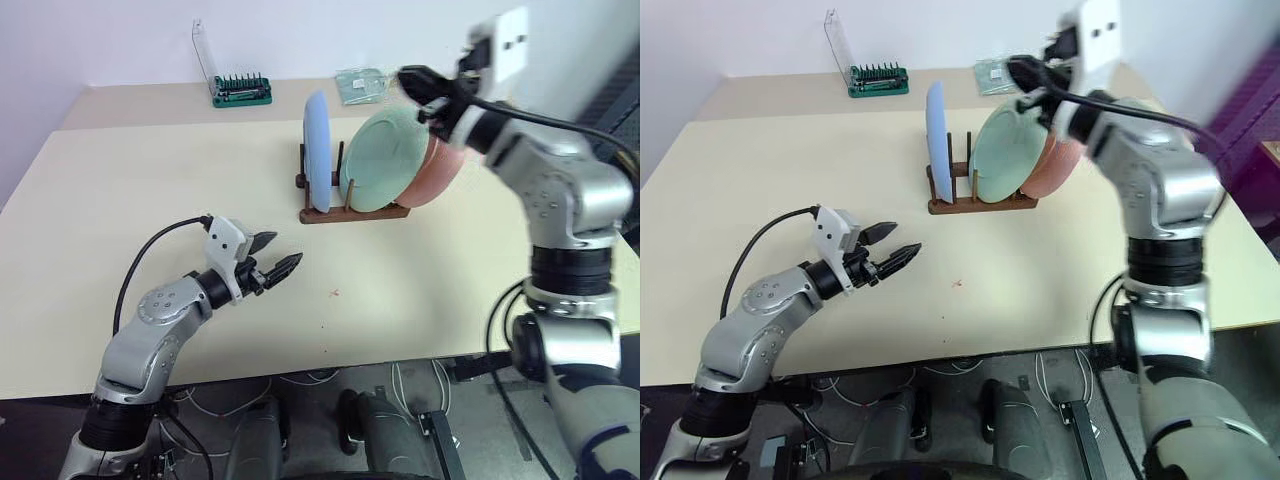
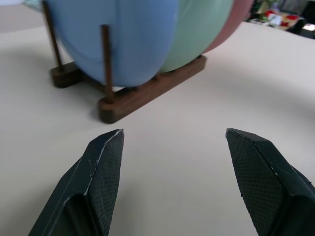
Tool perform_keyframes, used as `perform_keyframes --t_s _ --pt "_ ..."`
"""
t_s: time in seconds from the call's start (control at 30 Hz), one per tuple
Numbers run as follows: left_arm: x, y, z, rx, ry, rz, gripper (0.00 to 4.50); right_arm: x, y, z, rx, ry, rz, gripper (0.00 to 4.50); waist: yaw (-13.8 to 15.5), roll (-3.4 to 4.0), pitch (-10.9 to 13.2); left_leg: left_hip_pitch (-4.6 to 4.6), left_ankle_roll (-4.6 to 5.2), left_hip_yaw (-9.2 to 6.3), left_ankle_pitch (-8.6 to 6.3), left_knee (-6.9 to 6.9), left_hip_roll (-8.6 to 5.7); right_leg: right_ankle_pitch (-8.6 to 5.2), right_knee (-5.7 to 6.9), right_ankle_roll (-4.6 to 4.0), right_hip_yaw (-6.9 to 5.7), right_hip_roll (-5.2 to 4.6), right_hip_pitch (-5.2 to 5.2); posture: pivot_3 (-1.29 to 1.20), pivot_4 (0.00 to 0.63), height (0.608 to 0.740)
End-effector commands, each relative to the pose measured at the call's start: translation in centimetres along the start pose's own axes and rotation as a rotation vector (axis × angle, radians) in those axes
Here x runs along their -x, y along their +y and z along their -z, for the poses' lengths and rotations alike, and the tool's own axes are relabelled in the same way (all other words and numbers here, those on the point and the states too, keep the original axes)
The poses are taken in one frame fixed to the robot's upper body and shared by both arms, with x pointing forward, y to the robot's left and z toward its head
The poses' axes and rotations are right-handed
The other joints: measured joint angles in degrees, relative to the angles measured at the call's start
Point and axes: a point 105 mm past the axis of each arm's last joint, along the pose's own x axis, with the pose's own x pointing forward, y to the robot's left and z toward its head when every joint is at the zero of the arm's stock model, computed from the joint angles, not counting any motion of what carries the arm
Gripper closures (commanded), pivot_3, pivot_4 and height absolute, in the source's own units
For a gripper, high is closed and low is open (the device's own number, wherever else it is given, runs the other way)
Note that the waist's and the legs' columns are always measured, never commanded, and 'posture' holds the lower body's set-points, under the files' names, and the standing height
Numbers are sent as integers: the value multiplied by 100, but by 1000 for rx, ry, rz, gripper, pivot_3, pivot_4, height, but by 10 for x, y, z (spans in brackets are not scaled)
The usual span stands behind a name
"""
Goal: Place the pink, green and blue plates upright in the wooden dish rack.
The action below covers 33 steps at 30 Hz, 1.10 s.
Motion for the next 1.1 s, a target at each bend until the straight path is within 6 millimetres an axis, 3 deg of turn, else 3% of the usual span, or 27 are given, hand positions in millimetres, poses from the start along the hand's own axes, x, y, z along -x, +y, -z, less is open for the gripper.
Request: perform_keyframes --t_s 0.03,0.2,0.37,0.57,0.73,0.9,1.1 --pt "-7 -9 -10 -23 -40 54 1090 28 -37 6 248 85 148 4444 1 0 -1 1 0 0 0 0 0 -1 1 -2 0 1 0 0 150 730" --pt "-16 -13 -12 -27 -51 93 1090 44 -53 42 440 248 181 4444 -30 4 1 3 0 4 0 2 -1 -3 0 -3 6 5 0 0 150 730" --pt "-19 -13 -14 -32 -57 104 1090 40 -39 76 508 325 84 4444 -15 5 1 7 0 -3 0 2 2 6 6 10 12 23 -2 0 150 730" --pt "-17 -12 -13 -31 -57 90 1090 23 -12 61 465 217 -21 4444 -4 5 1 4 0 -3 0 6 2 7 6 11 12 20 -1 0 150 730" --pt "-14 -14 -13 -25 -57 83 1090 21 -5 60 475 216 -50 4444 6 5 1 4 0 -3 0 8 2 6 5 8 12 17 1 0 150 730" --pt "-13 -16 -14 -24 -57 82 1090 21 -13 64 492 240 -21 4444 4 5 1 4 0 -2 0 10 1 6 6 7 12 16 2 0 150 730" --pt "-13 -16 -14 -22 -55 86 1090 30 -42 69 508 305 109 4444 9 5 1 4 0 -1 0 12 0 7 6 7 12 16 3 0 150 730"
